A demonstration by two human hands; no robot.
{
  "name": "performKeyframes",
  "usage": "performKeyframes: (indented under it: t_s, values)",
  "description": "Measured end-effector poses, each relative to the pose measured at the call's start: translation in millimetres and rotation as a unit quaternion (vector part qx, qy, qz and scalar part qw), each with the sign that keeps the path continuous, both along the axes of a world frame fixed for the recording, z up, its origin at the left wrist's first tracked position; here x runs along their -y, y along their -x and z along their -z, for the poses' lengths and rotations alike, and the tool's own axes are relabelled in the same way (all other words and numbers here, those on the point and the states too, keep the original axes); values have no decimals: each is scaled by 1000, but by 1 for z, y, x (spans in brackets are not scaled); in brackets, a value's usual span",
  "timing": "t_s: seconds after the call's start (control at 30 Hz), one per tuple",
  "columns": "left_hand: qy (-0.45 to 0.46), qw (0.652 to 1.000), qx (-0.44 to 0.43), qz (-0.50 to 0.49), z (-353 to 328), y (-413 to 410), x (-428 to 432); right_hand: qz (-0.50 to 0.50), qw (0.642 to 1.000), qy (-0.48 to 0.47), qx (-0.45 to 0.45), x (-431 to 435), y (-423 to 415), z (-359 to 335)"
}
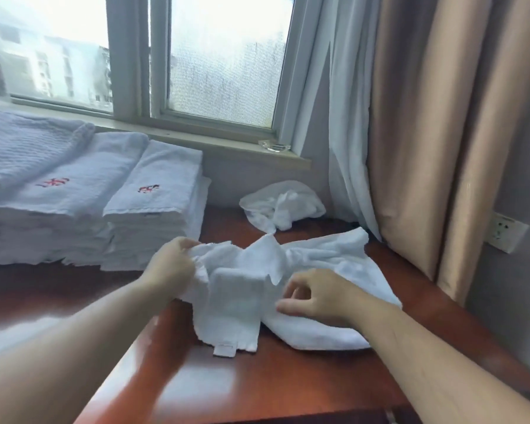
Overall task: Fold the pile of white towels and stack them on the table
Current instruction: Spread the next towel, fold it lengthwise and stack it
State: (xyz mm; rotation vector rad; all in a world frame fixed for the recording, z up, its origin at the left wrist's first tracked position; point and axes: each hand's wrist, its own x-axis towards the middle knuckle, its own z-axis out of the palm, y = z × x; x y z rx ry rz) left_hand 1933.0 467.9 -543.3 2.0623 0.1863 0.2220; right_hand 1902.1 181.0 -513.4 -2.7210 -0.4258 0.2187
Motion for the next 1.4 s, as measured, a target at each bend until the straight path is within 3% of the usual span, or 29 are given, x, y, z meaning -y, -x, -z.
performKeyframes:
  t_s: [0.1,0.23,0.33,0.4,0.53,0.63,0.73,0.8,0.83,0.87,0.9,0.97,1.03,1.1,1.2,1.27,1.33,1.4]
  values:
    - [-104,993,40,-27,1,7,-22,52,993,-42,100,-9,-18,13]
    - [-231,971,15,50,-4,18,-26,45,999,-22,-17,-19,-26,45]
    - [-247,966,27,67,0,19,-26,49,992,93,69,-10,-30,66]
    - [-228,970,64,49,3,16,-24,22,988,113,105,2,-25,69]
    - [-188,979,76,21,8,9,-16,49,996,44,61,33,-15,52]
    - [-256,967,16,-3,9,7,-11,96,991,84,38,38,-14,39]
    - [-378,925,-8,-27,3,13,-9,144,984,49,88,26,-17,40]
    - [-523,848,87,-17,4,19,-8,186,978,9,97,16,-23,44]
    - [-546,822,162,16,6,23,-6,175,981,13,86,11,-27,46]
    - [-530,817,212,73,8,28,-3,143,987,26,65,8,-31,50]
    - [-481,838,218,138,10,35,3,106,993,34,45,6,-34,54]
    - [-383,893,98,215,18,43,12,81,995,50,13,6,-40,58]
    - [-396,892,7,216,31,46,18,91,994,54,24,7,-42,60]
    - [-398,897,24,192,41,46,20,111,992,49,43,9,-44,64]
    - [-347,915,100,182,45,43,17,147,977,-1,152,13,-45,67]
    - [-275,922,160,221,46,42,11,197,931,-126,281,17,-45,68]
    - [-186,937,158,249,42,45,2,204,888,-193,364,20,-42,65]
    - [-157,936,127,287,36,50,-7,178,895,-190,363,24,-38,70]
